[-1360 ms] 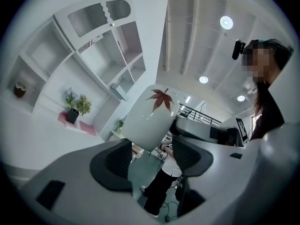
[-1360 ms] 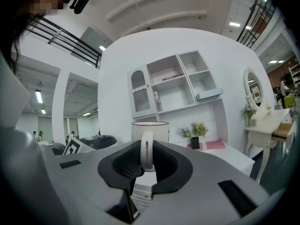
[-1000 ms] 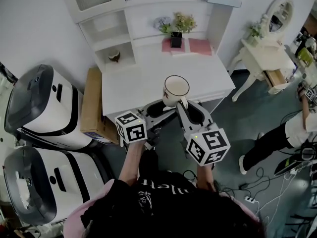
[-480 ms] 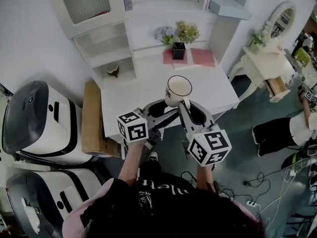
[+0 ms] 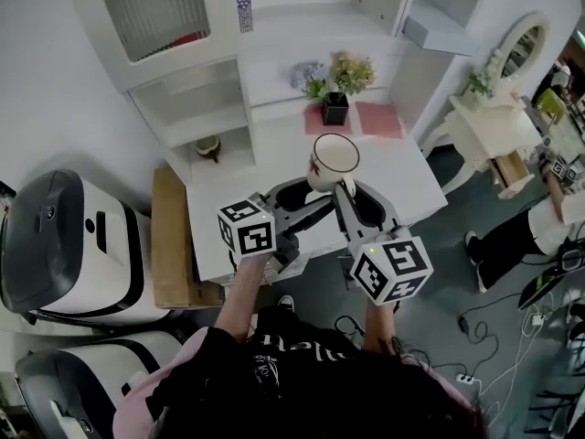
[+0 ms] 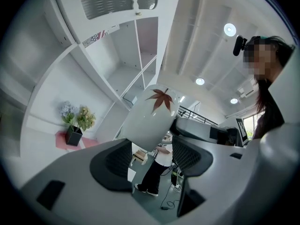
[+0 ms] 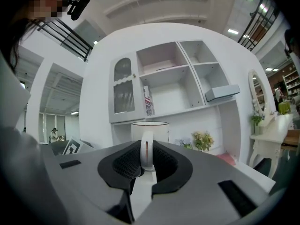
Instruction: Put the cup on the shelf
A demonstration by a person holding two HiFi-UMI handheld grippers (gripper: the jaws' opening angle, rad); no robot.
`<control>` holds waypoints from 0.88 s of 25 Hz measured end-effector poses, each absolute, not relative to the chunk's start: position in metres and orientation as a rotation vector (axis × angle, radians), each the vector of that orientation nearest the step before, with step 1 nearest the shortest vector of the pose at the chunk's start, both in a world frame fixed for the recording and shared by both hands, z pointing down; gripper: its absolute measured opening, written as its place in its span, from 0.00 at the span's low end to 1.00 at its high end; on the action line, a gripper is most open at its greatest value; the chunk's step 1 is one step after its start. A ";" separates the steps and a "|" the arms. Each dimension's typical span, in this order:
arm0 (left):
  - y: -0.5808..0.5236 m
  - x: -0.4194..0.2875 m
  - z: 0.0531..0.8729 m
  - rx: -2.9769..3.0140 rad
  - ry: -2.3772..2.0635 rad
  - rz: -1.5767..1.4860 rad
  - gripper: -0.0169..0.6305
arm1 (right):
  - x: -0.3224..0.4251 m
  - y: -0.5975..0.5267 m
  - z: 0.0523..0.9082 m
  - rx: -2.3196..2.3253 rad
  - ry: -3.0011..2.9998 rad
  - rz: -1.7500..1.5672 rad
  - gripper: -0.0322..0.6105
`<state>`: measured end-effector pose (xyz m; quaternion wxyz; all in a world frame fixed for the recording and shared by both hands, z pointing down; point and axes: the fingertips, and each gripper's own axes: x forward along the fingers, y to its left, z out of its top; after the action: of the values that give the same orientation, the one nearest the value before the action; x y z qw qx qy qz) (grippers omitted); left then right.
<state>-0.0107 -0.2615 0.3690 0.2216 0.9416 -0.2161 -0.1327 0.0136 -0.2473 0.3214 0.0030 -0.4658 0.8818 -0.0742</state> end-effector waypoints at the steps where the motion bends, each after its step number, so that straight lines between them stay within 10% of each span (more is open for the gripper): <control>1: -0.268 -0.014 0.368 2.606 -0.586 -0.366 0.45 | 0.010 -0.253 0.320 -1.468 2.763 -0.222 0.18; 22: -0.395 0.004 0.284 2.702 -0.498 -0.429 0.45 | 0.023 -0.373 0.237 -1.496 2.740 0.051 0.18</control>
<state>0.0042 -0.3952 0.2838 0.1797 0.9559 -0.1761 -0.1516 0.0233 -0.3732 0.2371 0.0097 -0.4791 0.8775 0.0164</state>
